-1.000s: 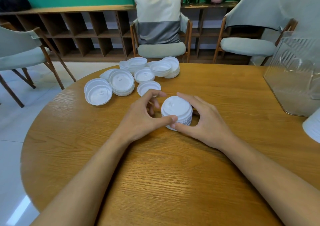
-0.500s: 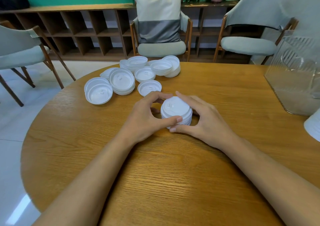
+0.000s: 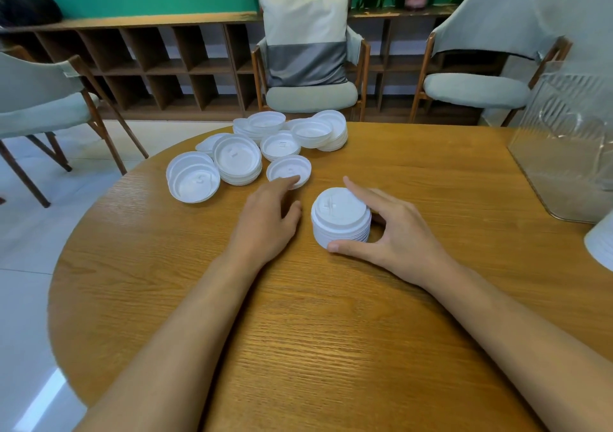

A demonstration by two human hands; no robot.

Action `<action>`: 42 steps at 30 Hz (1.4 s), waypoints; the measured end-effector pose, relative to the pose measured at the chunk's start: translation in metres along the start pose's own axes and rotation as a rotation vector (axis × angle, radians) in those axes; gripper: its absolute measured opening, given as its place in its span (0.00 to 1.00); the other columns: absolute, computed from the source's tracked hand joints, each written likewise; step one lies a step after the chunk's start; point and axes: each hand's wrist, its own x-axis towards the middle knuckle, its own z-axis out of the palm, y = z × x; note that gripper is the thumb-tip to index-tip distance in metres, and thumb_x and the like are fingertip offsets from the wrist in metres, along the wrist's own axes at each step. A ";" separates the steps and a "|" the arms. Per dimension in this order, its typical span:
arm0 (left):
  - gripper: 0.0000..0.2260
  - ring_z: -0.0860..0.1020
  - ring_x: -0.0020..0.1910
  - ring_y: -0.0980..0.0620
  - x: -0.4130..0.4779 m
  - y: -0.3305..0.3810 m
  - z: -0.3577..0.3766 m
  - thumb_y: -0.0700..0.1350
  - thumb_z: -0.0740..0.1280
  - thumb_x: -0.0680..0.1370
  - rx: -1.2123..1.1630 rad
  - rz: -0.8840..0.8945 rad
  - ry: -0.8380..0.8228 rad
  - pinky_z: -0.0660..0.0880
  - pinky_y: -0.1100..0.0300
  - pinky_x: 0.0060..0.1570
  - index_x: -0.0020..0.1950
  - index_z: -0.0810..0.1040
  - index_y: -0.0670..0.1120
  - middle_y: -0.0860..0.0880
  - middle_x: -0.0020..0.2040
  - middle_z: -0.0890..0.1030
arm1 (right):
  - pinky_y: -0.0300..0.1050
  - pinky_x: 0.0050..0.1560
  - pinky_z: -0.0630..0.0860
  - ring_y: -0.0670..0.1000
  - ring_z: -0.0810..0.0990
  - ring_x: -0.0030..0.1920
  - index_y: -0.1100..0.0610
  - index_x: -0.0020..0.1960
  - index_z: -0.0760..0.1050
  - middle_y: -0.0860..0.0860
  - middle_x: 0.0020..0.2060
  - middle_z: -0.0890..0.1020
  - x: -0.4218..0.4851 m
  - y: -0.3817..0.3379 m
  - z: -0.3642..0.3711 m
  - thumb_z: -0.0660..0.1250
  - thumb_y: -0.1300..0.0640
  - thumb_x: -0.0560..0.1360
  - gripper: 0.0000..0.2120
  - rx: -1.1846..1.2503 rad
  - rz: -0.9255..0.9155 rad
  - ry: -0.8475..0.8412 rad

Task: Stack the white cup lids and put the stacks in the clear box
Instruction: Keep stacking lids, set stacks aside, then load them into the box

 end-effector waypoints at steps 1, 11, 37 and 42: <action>0.21 0.76 0.69 0.50 0.000 -0.001 0.001 0.45 0.71 0.81 0.014 0.001 0.006 0.66 0.63 0.66 0.75 0.76 0.47 0.50 0.69 0.80 | 0.15 0.60 0.54 0.14 0.56 0.60 0.42 0.81 0.62 0.23 0.61 0.64 0.000 -0.001 0.000 0.80 0.36 0.65 0.50 -0.003 0.002 0.003; 0.09 0.80 0.43 0.54 -0.002 0.006 -0.008 0.46 0.76 0.77 -0.062 -0.013 0.224 0.80 0.50 0.47 0.55 0.81 0.47 0.54 0.43 0.82 | 0.40 0.72 0.67 0.34 0.67 0.68 0.44 0.82 0.63 0.34 0.68 0.71 -0.003 -0.005 -0.003 0.78 0.34 0.65 0.50 0.007 -0.010 -0.003; 0.22 0.77 0.40 0.60 -0.020 0.034 -0.014 0.66 0.76 0.71 -0.368 0.022 -0.062 0.71 0.67 0.42 0.61 0.81 0.59 0.52 0.42 0.80 | 0.29 0.63 0.66 0.41 0.74 0.64 0.45 0.81 0.65 0.41 0.62 0.76 0.000 0.002 0.002 0.78 0.41 0.72 0.42 -0.005 -0.100 0.084; 0.27 0.77 0.68 0.59 -0.019 0.036 -0.019 0.47 0.77 0.76 -0.528 0.051 -0.227 0.75 0.52 0.67 0.74 0.76 0.56 0.59 0.66 0.81 | 0.27 0.63 0.65 0.40 0.74 0.65 0.45 0.80 0.66 0.42 0.64 0.77 -0.001 0.002 0.002 0.78 0.40 0.71 0.42 -0.004 -0.129 0.059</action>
